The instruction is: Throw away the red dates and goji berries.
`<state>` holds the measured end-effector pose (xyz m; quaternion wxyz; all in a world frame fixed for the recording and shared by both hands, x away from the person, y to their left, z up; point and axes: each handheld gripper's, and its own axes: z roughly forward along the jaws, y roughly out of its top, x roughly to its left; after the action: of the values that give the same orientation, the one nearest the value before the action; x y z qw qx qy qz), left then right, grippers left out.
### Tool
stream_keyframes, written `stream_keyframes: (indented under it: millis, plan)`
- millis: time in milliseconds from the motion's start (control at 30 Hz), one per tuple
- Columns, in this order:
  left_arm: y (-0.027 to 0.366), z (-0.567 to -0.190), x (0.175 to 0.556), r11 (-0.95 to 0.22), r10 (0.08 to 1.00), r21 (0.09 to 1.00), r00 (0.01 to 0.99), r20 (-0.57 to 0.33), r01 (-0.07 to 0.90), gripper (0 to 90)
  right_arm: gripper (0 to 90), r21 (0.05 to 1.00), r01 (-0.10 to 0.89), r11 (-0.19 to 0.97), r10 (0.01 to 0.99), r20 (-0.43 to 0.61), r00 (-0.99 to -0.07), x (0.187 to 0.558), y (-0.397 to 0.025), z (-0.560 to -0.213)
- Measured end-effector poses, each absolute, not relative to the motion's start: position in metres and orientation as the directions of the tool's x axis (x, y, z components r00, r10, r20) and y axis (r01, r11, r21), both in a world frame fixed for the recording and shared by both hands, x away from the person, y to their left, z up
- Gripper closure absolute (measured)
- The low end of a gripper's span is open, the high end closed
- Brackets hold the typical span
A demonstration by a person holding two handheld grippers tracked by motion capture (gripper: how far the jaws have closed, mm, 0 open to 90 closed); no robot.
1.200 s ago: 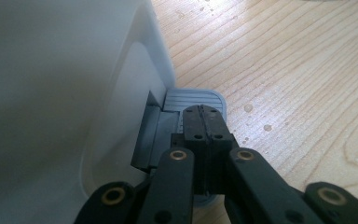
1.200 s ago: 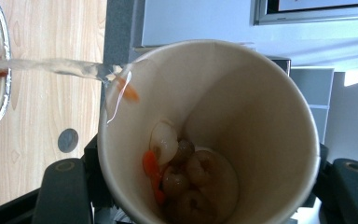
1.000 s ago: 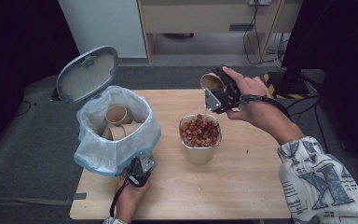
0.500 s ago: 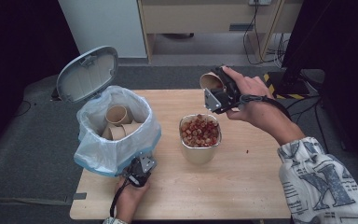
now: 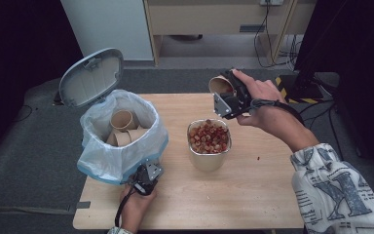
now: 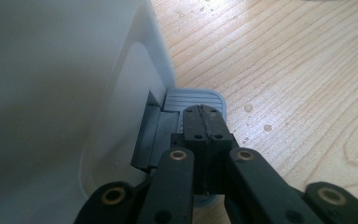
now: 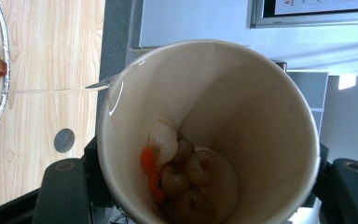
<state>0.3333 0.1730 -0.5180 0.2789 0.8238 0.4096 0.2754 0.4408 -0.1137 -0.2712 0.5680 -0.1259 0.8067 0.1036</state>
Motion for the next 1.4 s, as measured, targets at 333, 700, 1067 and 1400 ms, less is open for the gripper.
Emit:
stream_keyframes:
  millis: [333,700,1067,1400]
  plan:
    - [0.173,-0.518,0.333,-0.510,0.828,0.685,0.513,0.226,0.520,89.3,31.0,-0.015,-0.325,0.945,-0.115,-0.950,-0.291,0.438,-0.111,-0.270]
    - [0.173,-0.518,0.333,-0.510,0.828,0.684,0.513,0.226,0.521,89.3,31.1,-0.202,-0.310,0.929,-0.273,-0.939,-0.207,0.435,-0.108,-0.279]
    - [0.173,-0.518,0.333,-0.511,0.828,0.684,0.513,0.227,0.521,89.3,31.1,-0.244,-0.309,0.919,-0.306,-0.937,-0.170,0.432,-0.106,-0.277]
    - [0.173,-0.518,0.333,-0.510,0.828,0.684,0.513,0.227,0.521,89.3,31.2,-0.240,-0.313,0.919,-0.301,-0.940,-0.163,0.431,-0.107,-0.277]
